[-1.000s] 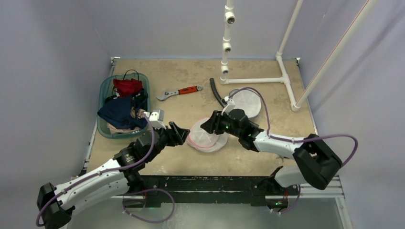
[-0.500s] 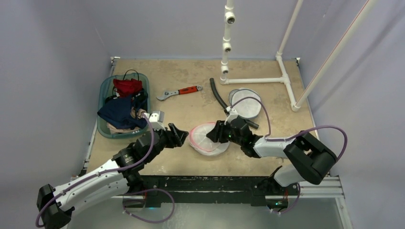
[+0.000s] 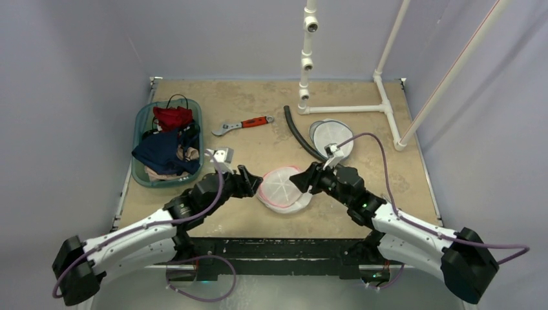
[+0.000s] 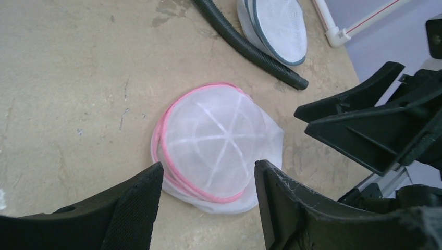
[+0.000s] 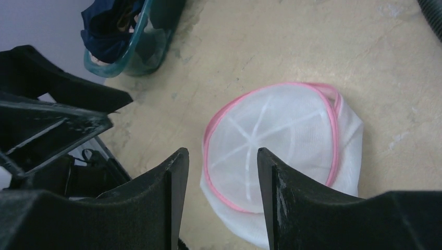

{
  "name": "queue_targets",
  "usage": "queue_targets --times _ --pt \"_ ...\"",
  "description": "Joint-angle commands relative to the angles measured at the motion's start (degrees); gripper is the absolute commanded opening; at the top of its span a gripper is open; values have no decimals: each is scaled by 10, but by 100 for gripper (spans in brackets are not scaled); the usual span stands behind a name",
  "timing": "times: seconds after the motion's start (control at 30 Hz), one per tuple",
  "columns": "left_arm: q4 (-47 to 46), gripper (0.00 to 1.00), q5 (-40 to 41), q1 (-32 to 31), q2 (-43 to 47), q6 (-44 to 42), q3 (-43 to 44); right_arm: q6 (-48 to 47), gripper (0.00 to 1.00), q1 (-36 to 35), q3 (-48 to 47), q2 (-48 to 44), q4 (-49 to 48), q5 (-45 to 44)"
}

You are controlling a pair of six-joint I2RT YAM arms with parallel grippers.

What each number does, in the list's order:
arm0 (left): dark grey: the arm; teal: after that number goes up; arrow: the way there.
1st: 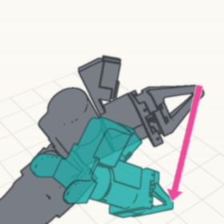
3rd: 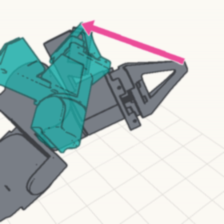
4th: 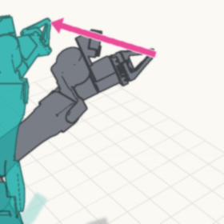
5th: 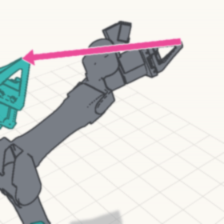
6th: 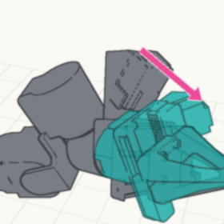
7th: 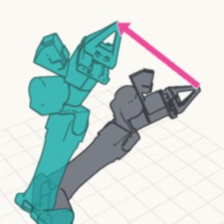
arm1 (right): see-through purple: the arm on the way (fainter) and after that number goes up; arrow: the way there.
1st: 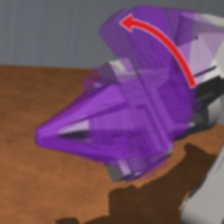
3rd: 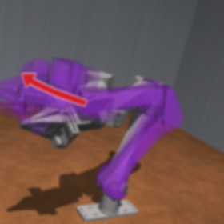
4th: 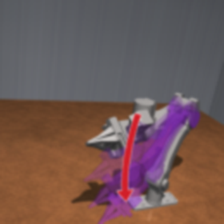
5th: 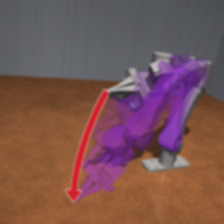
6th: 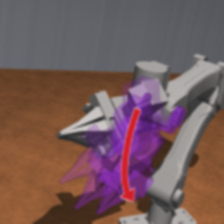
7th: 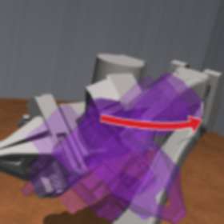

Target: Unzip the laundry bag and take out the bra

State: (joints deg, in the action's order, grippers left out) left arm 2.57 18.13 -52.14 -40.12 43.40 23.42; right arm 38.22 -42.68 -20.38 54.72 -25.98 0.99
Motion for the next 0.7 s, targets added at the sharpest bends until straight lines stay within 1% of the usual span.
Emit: queue_targets --times 0.0,0.07,0.17,0.3,0.47,0.67 --pt "-141 62 -48 -1 -130 -45 23 66 54 1 45 -26 31 16" --pt "-184 61 -60 -1 -198 -44 33 98 54 1 64 -23 18 19" --pt "-250 60 -75 -1 -278 -40 37 142 56 1 92 -19 -4 18" --pt "-300 58 -78 -1 -354 -33 35 143 56 1 93 5 -13 20" --pt "-334 56 -72 -1 -420 -24 24 144 57 1 102 38 -36 27" --pt "-370 51 -60 -1 -464 8 -6 148 58 1 117 87 -81 35"
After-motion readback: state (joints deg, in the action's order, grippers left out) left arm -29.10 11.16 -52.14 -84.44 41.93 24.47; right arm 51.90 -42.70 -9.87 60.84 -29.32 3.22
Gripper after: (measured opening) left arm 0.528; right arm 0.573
